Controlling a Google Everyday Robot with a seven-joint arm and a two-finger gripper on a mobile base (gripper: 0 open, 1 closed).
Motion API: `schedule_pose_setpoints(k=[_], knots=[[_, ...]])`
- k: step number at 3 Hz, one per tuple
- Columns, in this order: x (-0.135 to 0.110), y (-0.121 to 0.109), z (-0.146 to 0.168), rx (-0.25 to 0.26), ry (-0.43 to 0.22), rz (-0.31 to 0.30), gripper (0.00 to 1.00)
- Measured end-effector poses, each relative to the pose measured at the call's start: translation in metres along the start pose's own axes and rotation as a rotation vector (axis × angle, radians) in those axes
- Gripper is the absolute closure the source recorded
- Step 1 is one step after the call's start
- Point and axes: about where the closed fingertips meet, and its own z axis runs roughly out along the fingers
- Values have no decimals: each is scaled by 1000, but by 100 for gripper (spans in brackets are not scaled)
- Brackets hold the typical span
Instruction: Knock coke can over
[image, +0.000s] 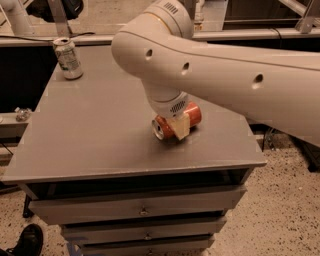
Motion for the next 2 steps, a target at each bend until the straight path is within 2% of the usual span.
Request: schedule_pose_setpoints(k=[1,2], knots=[[6,0,2,-10,10,1,13],[10,3,5,-30,15,-3,0]])
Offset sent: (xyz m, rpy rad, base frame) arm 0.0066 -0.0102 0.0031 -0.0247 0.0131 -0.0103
